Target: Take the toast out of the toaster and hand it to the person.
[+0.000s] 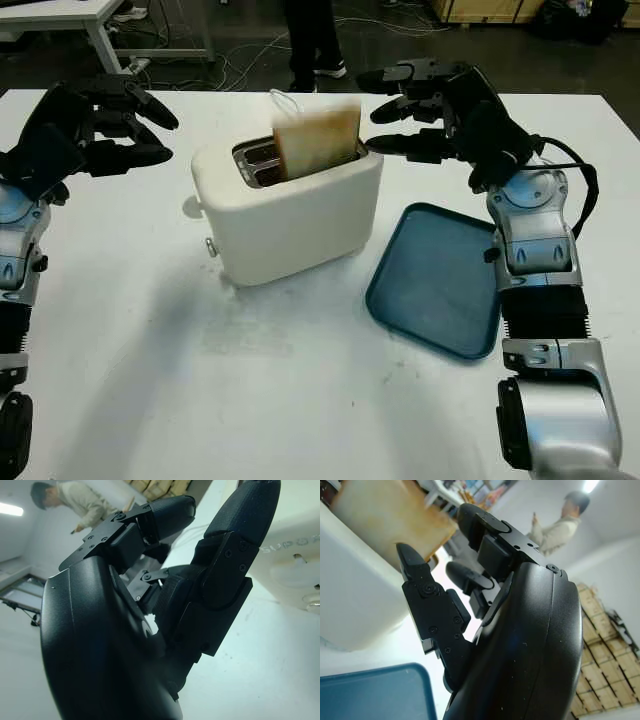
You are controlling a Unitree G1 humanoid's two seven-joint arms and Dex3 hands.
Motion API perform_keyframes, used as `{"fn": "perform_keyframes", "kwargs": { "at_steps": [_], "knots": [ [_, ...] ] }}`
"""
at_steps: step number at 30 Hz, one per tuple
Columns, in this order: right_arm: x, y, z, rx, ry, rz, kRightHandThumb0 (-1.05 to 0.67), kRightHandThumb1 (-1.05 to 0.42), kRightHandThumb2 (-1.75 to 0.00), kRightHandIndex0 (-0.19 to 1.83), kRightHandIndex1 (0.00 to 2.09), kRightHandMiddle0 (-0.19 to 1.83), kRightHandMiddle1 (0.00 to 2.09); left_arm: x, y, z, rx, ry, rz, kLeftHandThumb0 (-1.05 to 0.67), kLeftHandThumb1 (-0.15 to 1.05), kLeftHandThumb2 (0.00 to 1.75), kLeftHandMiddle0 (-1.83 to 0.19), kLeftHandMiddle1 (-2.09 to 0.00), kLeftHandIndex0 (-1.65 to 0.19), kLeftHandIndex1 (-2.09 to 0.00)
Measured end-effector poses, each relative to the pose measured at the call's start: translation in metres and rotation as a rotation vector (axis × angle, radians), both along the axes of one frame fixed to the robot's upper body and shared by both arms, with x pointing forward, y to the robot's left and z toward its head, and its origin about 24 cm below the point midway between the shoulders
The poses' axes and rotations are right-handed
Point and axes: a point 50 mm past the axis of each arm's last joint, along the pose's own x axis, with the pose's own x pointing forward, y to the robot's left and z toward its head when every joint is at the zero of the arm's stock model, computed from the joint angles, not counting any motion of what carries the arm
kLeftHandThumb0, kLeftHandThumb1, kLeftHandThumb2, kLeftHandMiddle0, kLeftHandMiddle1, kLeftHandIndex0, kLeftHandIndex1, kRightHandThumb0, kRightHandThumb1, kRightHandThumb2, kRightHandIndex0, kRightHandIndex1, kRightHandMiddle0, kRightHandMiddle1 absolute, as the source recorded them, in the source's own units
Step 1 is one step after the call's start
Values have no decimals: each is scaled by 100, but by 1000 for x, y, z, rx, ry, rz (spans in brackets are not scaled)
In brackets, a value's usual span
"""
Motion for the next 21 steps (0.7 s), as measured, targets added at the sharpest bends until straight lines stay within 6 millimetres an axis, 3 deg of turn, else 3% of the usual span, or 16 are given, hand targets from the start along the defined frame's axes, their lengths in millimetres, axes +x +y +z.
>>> {"fn": "perform_keyframes", "kwargs": {
  "at_steps": [14, 18, 21],
  "knots": [
    [1, 0, 1, -12, -10, -15, -13, -69, 0, 62, 75, 90, 6, 0, 0, 0, -5, -1, 1, -105, 78, 0, -88, -102, -84, -88],
    [7, 7, 20, -65, -91, 8, -11, -64, 0, 67, 76, 94, 7, 0, 0, 0, -4, 0, 0, -105, 79, 0, -87, -102, -83, -89],
    [11, 16, 43, -133, -179, 37, -20, -61, 0, 72, 74, 96, 8, 0, 1, 0, -3, 0, 1, -105, 79, 0, -87, -102, -83, -90]
  ]
}}
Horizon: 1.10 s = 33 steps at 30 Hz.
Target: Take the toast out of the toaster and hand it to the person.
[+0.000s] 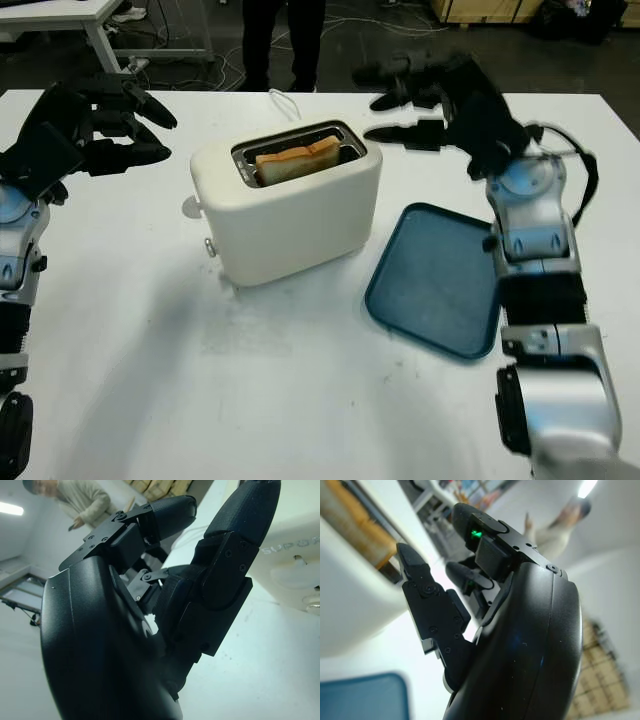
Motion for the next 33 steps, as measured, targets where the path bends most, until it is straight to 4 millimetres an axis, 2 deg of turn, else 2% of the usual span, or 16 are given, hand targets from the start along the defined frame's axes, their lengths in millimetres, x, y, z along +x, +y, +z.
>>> {"fn": "perform_keyframes", "kwargs": {
  "at_steps": [5, 7, 9, 13, 20, 26, 33],
  "knots": [
    [-4, 27, 34, -227, -171, 57, -37, -61, 0, 79, 74, 102, 10, 0, 0, 0, 0, 0, 1, -105, 79, 0, -89, -101, -84, -89],
    [-6, 40, 40, -325, -236, 74, -43, -61, 0, 77, 81, 105, 11, 0, 0, 0, -1, -1, 2, -105, 78, 0, -89, -101, -84, -90],
    [-8, 54, 42, -430, -285, 83, -45, -60, 0, 81, 79, 107, 11, 0, 0, 0, -3, 0, 1, -105, 78, 0, -89, -101, -84, -90],
    [-11, 74, 35, -548, -359, 122, -43, -58, -1, 91, 70, 109, 9, 0, -1, -1, -5, 0, 0, -105, 77, 0, -90, -101, -85, -89],
    [-2, 91, 12, -648, -302, 162, -37, -58, -1, 81, 98, 108, 5, 0, 0, -1, -2, -1, 11, -105, 78, 0, -89, -101, -84, -91],
    [0, 99, 2, -749, -288, 158, -30, -60, 0, 75, 79, 108, 3, 1, 0, -2, -7, 8, 14, -105, 77, 0, -88, -102, -83, -91],
    [-2, 99, -3, -772, -309, 171, -29, -61, -1, 73, 82, 108, 2, 1, -1, -2, -5, 7, 14, -105, 78, 0, -88, -102, -82, -91]
  ]
}}
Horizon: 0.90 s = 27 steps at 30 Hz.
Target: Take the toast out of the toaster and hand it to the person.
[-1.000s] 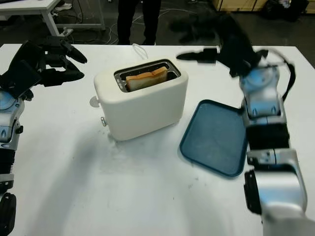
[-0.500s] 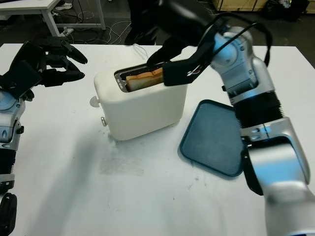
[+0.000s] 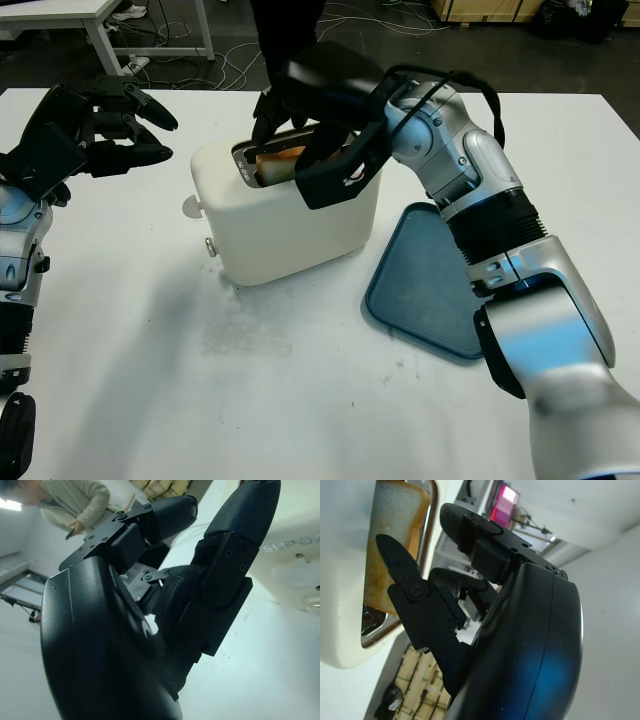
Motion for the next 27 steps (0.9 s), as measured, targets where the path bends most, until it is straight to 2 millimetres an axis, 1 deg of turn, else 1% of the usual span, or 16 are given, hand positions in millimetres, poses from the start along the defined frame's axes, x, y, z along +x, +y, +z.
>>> {"fn": "perform_keyframes", "kwargs": {
  "at_steps": [4, 8, 11, 13, 15, 19, 21, 25, 27],
  "knots": [
    [-1, 0, -3, -6, 4, 6, -29, -63, -1, 68, 81, 107, 2, 0, 0, 0, 1, -2, -2, -105, 79, 0, -89, -100, -83, -89],
    [-1, -1, -4, -8, 4, 9, -29, -64, -1, 69, 80, 108, 2, 0, 0, 0, 1, -2, -3, -105, 79, 0, -91, -97, -85, -87],
    [0, -1, -4, -15, 4, 6, -30, -64, -1, 72, 85, 109, 2, 0, 0, 0, 1, -2, -3, -105, 78, 0, -91, -97, -85, -86],
    [0, -2, -4, -34, 16, -7, -32, -65, -1, 71, 95, 107, 1, 0, 0, 0, 1, -2, -3, -105, 78, 0, -91, -97, -85, -87],
    [0, -2, -5, -55, 35, -25, -33, -66, 0, 69, 99, 106, 0, 0, 0, 0, 1, -2, -3, -105, 78, 0, -91, -97, -85, -87],
    [1, 0, -7, -98, 78, -55, -32, -64, 0, 70, 94, 105, 0, 0, 0, 0, 1, -1, -2, -105, 78, 0, -90, -98, -84, -88],
    [2, 0, -8, -111, 89, -61, -33, -64, 0, 73, 96, 106, 1, 0, 0, 0, 1, -1, -2, -105, 78, 0, -90, -98, -84, -88],
    [3, 0, -8, -141, 117, -77, -35, -65, 0, 70, 95, 106, 1, 0, 0, -1, 1, 1, -2, -105, 78, 0, -89, -99, -84, -89],
    [4, 0, -8, -161, 130, -83, -37, -66, -1, 74, 95, 105, 0, 0, 0, -2, 1, 3, -1, -105, 78, 0, -89, -100, -83, -89]
  ]
}}
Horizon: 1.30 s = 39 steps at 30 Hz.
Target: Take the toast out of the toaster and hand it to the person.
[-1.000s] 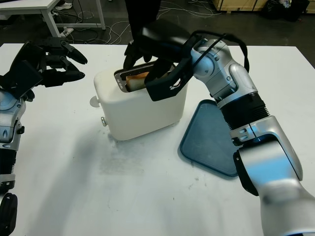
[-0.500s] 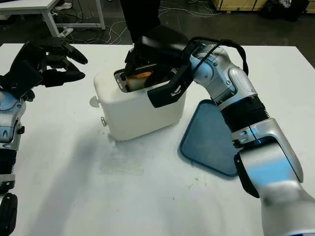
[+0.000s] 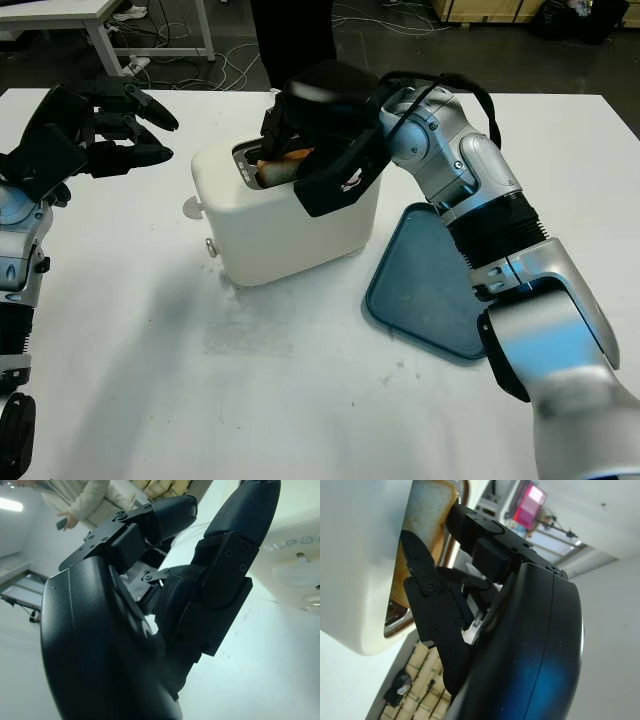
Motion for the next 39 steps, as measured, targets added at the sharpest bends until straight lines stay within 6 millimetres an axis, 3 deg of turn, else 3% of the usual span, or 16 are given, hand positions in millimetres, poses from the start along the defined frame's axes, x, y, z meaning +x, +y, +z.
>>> {"fn": "perform_keyframes", "kwargs": {
  "at_steps": [14, 16, 19, 21, 23, 28, 29, 31, 39],
  "knots": [
    [4, 4, -2, -57, 7, -19, -52, -69, -1, 93, 159, 125, 13, 0, 0, 0, 0, -1, 0, -105, 78, 0, -88, -101, -82, -90],
    [5, 5, -5, -61, -14, -10, -58, -71, 0, 96, 147, 123, 28, 0, 0, 0, 0, 0, 0, -105, 78, 1, -88, -101, -82, -90],
    [7, 6, -8, -82, -65, 4, -64, -78, 0, 98, 154, 92, 107, 0, 0, -1, 0, 2, 1, -105, 79, 0, -88, -101, -82, -91],
    [8, 7, -10, -86, -111, 20, -65, -80, 0, 99, 164, 86, 132, -1, 0, -1, 0, 3, 1, -105, 79, 0, -87, -102, -81, -91],
    [9, 7, -14, -82, -152, 33, -66, -84, -1, 99, 171, 79, 134, -1, 0, -2, 0, 4, 1, -105, 79, 0, -87, -102, -81, -92],
    [9, 8, -22, -121, -267, 81, -65, -92, -10, 105, 172, 86, 146, -1, 1, -2, 2, 6, 2, -105, 80, 0, -86, -102, -80, -93],
    [9, 7, -23, -122, -278, 88, -62, -92, -12, 107, 173, 86, 162, -1, 1, -3, 2, 6, 2, -105, 79, 0, -86, -103, -80, -93],
    [10, 5, -25, -124, -281, 90, -57, -92, -17, 110, 174, 86, 172, -1, 1, -3, 1, 6, 2, -105, 79, 0, -86, -103, -80, -93],
    [10, -1, -22, -153, -291, 107, -46, -92, -30, 108, 175, 82, 175, -1, 1, -3, 1, 6, 2, -105, 79, 0, -86, -103, -80, -93]
  ]
}}
